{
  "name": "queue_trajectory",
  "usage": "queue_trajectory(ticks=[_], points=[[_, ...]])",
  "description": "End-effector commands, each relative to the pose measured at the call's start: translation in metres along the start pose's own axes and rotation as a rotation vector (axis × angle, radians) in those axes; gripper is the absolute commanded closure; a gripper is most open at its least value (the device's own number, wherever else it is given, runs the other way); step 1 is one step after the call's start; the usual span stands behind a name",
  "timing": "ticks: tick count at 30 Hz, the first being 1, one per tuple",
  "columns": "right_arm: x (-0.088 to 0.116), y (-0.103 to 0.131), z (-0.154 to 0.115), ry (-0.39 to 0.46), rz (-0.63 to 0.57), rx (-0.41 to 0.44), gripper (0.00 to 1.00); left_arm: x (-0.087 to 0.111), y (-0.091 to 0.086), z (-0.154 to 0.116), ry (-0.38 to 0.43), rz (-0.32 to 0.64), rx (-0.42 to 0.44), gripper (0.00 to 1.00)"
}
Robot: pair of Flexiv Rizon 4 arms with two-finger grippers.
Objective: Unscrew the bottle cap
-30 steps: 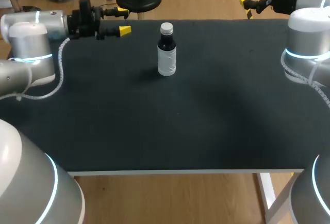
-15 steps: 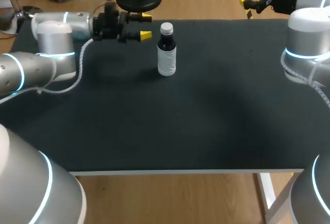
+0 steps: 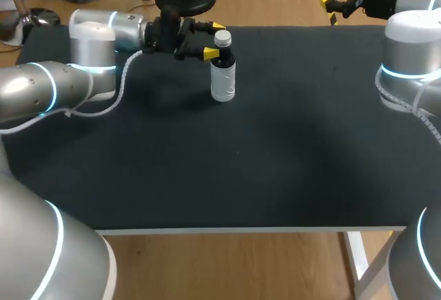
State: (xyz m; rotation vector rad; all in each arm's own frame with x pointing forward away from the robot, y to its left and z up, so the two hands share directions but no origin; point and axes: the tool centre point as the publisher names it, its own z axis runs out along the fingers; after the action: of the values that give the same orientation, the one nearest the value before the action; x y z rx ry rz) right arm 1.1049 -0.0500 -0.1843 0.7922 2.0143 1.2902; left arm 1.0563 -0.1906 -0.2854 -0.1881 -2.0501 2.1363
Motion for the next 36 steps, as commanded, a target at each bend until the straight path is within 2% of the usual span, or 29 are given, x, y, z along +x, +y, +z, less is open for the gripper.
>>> queue_trajectory(ticks=[1,8,17,18,20,23,24,30,31,32,33,36], points=[[0.0,0.0,0.0,0.0,0.0,0.0,0.0,-0.006,0.003,0.006,0.104,-0.007,-0.004,0.0],[0.0,0.0,0.0,0.0,0.0,0.0,0.0,-0.003,0.004,0.017,0.142,-0.011,-0.025,0.0],[0.0,0.0,0.0,0.0,0.0,0.0,0.0,-0.002,0.004,0.018,0.145,-0.008,-0.029,0.0],[0.0,0.0,0.0,0.0,0.0,0.0,0.0,-0.002,0.004,0.018,0.144,-0.008,-0.029,0.06],[0.0,0.0,0.0,0.0,0.0,0.0,0.0,-0.001,0.004,0.017,0.151,-0.014,-0.025,0.25],[0.0,0.0,0.0,0.0,0.0,0.0,0.0,-0.001,0.004,0.017,0.149,-0.016,-0.029,0.39],[0.0,0.0,0.0,0.0,0.0,0.0,0.0,-0.001,0.004,0.017,0.149,-0.016,-0.031,0.51],[0.0,0.0,0.0,0.0,0.0,0.0,0.0,0.0,0.005,0.02,0.166,-0.017,-0.044,0.61],[0.0,0.0,0.0,0.0,0.0,0.0,0.0,0.0,0.005,0.02,0.167,-0.016,-0.045,0.74],[0.0,0.0,0.0,0.0,0.0,0.0,0.0,0.0,0.005,0.021,0.169,-0.015,-0.048,0.93],[0.0,0.0,0.0,0.0,0.0,0.0,0.0,0.001,0.005,0.021,0.17,-0.014,-0.049,1.0],[0.0,0.0,0.0,0.0,0.0,0.0,0.0,0.002,0.004,0.02,0.172,-0.004,-0.054,1.0]])
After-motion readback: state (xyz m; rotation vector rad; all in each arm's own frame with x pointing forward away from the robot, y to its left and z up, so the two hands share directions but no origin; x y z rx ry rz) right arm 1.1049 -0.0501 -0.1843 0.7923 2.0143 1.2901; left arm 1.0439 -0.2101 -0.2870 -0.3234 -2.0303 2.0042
